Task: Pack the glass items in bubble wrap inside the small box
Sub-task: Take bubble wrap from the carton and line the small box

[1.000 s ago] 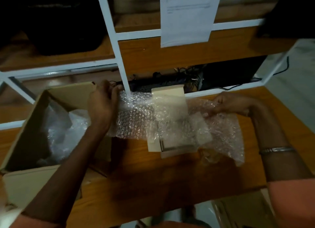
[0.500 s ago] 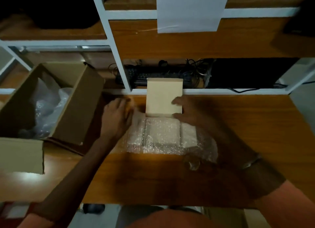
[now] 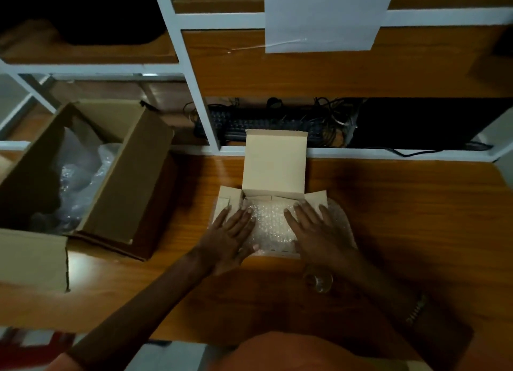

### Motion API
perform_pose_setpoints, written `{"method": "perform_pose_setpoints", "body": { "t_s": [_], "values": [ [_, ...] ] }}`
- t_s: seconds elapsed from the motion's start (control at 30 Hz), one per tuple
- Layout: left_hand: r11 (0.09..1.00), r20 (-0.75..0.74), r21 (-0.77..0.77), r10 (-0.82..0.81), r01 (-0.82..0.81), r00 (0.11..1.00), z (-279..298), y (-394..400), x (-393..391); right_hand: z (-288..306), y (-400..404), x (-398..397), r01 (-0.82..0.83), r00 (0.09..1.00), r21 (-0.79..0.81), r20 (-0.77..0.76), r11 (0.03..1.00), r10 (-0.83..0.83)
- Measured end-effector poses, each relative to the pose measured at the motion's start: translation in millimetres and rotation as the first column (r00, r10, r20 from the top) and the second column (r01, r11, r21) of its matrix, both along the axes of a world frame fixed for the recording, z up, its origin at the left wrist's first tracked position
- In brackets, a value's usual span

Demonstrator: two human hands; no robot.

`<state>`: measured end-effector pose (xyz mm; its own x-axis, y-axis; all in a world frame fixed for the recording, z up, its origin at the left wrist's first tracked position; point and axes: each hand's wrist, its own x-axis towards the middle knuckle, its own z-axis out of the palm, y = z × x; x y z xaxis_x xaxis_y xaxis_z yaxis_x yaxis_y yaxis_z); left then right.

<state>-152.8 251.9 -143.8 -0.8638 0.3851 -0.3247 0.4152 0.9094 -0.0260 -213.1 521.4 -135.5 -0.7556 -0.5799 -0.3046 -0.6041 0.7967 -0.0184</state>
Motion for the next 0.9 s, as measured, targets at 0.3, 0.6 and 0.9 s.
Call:
{"method": "perform_pose_setpoints", "body": {
  "t_s": [0.3,0.6,0.9],
  "values": [
    [0.995,-0.023,-0.054,-0.083,0.082,0.996,3,9,-49,-10,1,-7,0.063,0.991,-0.042,-0.117,0.997,-0.068],
    [0.973,-0.063,-0.170,-0.170,0.157,0.983,4,11,-80,15,-20,-22,-0.182,0.973,-0.069,-0.156,0.981,0.169],
    [0.950,0.045,-0.206,-0.231,0.235,0.972,10,3,-86,3,-27,-45,-0.155,0.982,0.168,-0.080,0.974,0.170]
  ]
}}
